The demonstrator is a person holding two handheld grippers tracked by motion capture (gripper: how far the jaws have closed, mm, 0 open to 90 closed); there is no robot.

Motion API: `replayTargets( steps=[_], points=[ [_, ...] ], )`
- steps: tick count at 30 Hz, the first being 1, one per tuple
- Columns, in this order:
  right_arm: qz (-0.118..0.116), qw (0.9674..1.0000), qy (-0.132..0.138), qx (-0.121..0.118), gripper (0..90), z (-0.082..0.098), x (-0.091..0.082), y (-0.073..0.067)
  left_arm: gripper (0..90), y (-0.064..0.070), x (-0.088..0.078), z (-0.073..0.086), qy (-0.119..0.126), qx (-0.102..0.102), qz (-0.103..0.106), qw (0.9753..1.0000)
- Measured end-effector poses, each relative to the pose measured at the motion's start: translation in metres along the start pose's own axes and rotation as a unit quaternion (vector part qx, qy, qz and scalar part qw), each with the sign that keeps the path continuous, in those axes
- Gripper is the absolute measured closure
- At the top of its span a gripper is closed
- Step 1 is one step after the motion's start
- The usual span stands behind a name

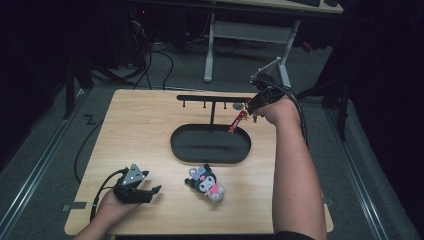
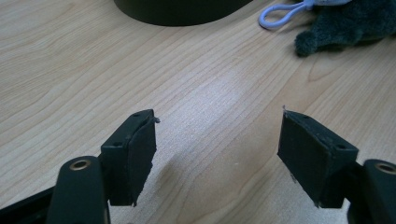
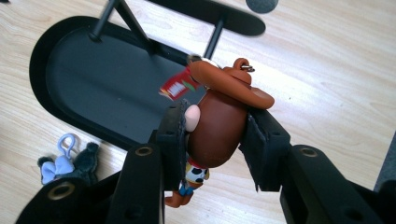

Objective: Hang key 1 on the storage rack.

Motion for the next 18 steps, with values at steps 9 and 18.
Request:
replayTargets(
  steps=[9, 18],
  points=[
    [-0.007, 0.9997, -0.022, 0.007, 62.3, 0.018, 0.029, 0.003, 28.4, 0.000, 0.001, 0.000, 0.000, 0.000, -0.001, 1.0000],
    [-0.032, 0.9990, -0.026, 0.018, 61.6, 0.034, 0.064, 0.001, 28.6, 0.001, 0.003, 0.001, -0.005, 0.002, -0.001, 1.0000]
  ],
)
Point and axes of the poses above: each handheld gripper's, and its own axes: x roughly forward along the jaws, z roughly out of its underside, y roughly to its right, the point moved 1 cm from there along x, roughly forward along the jaws, and after that the axes turned 12 degrees about z, right-handed, at the moved point
